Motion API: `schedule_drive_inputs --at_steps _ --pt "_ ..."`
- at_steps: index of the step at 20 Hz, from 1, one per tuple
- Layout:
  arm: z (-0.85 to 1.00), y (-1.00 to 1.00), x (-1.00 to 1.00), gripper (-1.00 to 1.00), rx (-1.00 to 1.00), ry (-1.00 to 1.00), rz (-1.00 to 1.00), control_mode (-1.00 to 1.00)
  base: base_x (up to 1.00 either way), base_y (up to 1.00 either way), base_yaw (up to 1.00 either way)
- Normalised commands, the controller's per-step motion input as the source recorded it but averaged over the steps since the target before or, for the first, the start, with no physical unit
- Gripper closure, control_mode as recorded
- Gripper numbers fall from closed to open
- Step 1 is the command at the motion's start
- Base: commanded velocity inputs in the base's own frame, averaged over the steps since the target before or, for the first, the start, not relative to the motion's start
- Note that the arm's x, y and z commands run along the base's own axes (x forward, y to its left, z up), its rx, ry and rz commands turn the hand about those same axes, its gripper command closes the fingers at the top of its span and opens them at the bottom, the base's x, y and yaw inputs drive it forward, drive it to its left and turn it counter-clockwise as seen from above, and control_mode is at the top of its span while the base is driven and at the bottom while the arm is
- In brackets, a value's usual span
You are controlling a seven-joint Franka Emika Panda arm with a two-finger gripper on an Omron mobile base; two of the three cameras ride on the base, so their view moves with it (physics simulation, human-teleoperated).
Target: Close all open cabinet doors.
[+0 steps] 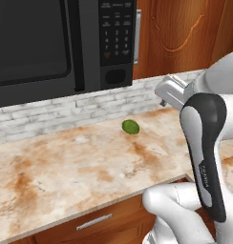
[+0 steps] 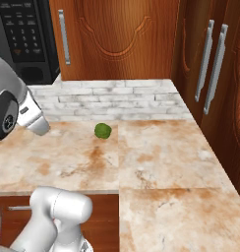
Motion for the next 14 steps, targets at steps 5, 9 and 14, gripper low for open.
schedule_drive_inputs --at_steps 5,9,14 --pt "-0.90 -0.24 -0.76 -1.00 -0.12 0.02 0.01 -1.00 0.00 0.00 0.00" --pt "-0.15 -0.32 -0.65 -1.00 -0.01 -0.11 0.03 -1.00 0.00 0.00 0.00" --pt "0.04 -0.15 -0.45 -1.00 0.00 -0.03 0.00 -1.00 0.00 0.00 0.00"
